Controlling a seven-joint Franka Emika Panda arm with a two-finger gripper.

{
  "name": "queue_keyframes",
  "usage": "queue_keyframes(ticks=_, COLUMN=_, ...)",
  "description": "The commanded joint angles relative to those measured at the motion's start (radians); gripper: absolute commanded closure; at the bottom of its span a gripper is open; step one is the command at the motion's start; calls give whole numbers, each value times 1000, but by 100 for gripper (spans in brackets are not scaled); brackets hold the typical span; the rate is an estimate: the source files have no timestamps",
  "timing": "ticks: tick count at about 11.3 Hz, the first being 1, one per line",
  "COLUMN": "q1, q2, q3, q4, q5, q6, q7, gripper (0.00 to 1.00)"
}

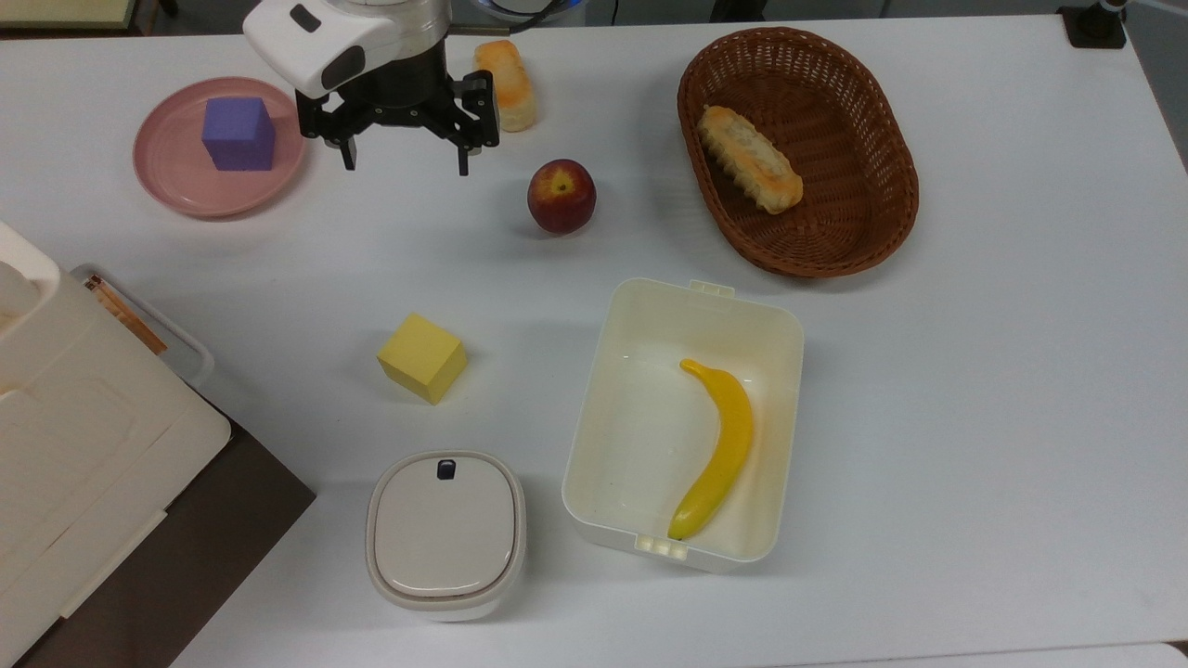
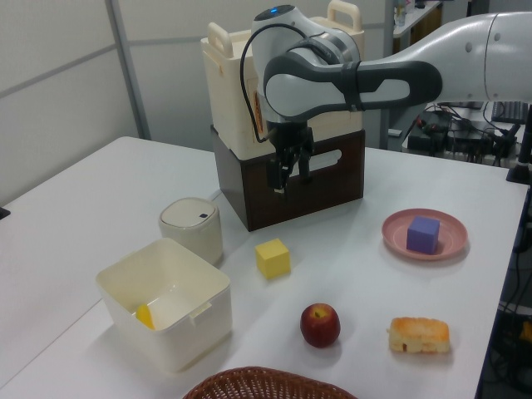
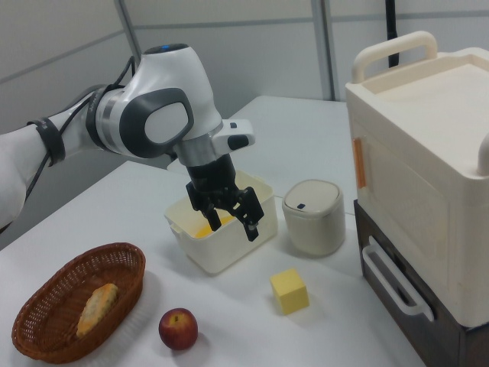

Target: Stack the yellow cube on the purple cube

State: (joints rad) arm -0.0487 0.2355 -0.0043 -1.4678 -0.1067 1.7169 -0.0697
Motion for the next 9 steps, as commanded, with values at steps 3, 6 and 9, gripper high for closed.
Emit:
queue_keyframes(ticks=3, q1=15, q2=-18, q3=-14, q4=-6, q5=35, q6=-36, q7=8, gripper=0)
queue_keyframes(ticks=6, q1=15, q2=-16, q3=-14, q4=-6, q5=35, q6=-39, q7=10, gripper=0)
queue_keyframes(ticks=9, q1=13, q2=-13, q3=-13, q4=-6, q5=36, q6=-36, q7=10, gripper=0)
